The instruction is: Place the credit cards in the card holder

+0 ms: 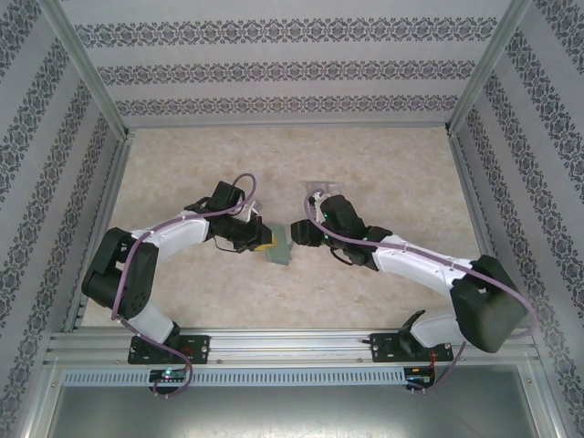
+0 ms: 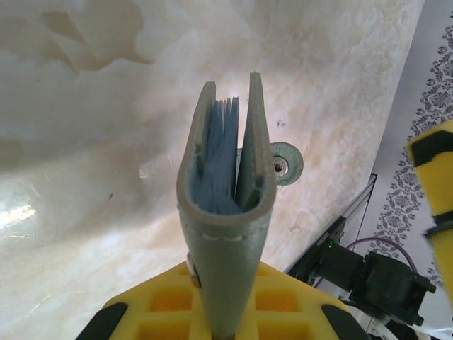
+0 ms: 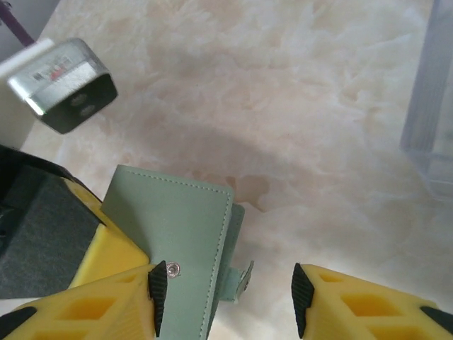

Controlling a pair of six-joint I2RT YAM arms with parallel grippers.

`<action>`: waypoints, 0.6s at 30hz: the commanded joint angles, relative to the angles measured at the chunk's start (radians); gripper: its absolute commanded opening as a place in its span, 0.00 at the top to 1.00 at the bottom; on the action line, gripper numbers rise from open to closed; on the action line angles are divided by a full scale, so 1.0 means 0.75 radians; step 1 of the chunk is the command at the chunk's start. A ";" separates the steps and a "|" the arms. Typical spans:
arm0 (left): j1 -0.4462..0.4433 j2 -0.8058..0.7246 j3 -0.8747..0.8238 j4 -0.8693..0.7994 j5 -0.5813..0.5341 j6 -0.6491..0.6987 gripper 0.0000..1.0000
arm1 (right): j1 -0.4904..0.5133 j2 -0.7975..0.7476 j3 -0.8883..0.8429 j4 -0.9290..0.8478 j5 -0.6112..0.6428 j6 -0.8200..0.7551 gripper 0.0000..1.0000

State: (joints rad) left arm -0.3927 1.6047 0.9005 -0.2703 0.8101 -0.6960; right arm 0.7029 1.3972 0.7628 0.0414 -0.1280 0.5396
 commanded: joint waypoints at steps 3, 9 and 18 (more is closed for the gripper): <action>-0.003 -0.077 0.012 0.022 -0.011 0.010 1.00 | -0.022 0.111 0.060 -0.015 -0.106 0.213 0.48; -0.004 -0.061 0.018 0.035 0.009 -0.005 1.00 | -0.015 0.201 0.050 0.051 -0.194 0.244 0.63; -0.001 -0.053 -0.019 0.123 0.046 -0.040 1.00 | -0.024 0.157 0.028 0.025 -0.122 0.186 0.89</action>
State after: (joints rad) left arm -0.3927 1.5696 0.8932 -0.2256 0.8154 -0.7189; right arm 0.6956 1.5448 0.7788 0.0601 -0.2363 0.7013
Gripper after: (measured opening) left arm 0.105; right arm 0.122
